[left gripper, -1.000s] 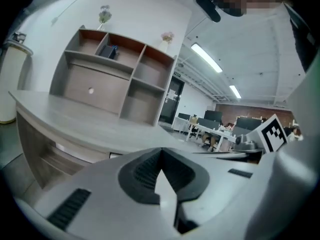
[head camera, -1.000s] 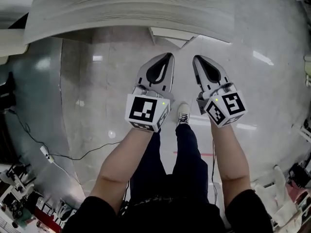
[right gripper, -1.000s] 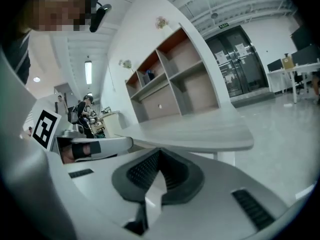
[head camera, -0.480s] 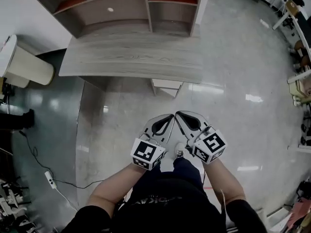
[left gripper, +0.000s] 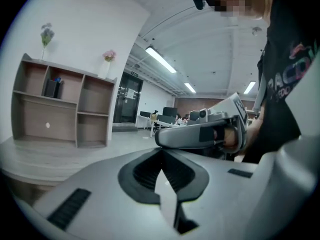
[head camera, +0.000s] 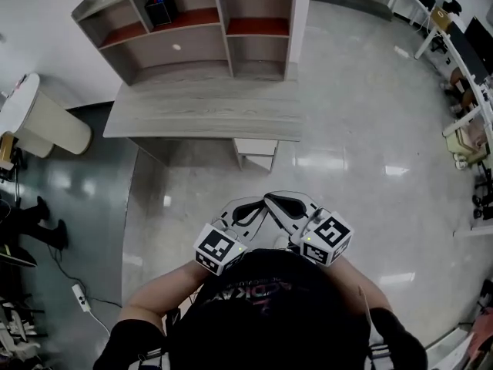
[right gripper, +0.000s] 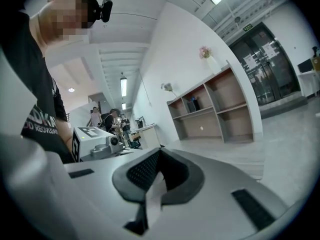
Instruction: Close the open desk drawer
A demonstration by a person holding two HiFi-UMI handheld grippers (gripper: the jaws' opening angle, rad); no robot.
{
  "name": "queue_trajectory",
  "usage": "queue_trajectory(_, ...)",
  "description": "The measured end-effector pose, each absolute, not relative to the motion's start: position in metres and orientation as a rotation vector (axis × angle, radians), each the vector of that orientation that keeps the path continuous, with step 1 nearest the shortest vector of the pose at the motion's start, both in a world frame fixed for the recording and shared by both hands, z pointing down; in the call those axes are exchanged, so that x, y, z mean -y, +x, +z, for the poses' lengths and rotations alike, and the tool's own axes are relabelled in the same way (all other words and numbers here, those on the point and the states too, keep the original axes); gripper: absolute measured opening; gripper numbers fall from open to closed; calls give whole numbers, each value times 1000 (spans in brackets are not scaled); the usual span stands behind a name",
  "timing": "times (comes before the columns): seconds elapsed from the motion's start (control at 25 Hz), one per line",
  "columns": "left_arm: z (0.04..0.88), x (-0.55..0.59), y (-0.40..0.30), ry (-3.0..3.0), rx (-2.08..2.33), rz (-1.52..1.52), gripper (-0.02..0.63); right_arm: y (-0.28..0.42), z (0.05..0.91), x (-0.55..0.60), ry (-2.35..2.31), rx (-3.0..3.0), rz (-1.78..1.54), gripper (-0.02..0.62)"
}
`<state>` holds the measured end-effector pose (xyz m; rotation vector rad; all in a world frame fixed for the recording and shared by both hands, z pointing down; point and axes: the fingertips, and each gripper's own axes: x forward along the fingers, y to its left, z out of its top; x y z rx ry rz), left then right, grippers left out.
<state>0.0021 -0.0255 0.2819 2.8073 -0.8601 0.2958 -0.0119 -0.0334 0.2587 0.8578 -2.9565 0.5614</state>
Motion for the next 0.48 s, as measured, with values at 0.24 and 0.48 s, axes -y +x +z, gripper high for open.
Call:
queue_trajectory(0.24, 269, 18, 1, 2833, 827, 298, 11, -7, 245, 18, 815, 2976, 506, 17)
queue_trajectory(0.48, 276, 19, -7, 2740, 827, 281, 11, -11, 250, 15, 761, 2958, 578, 17)
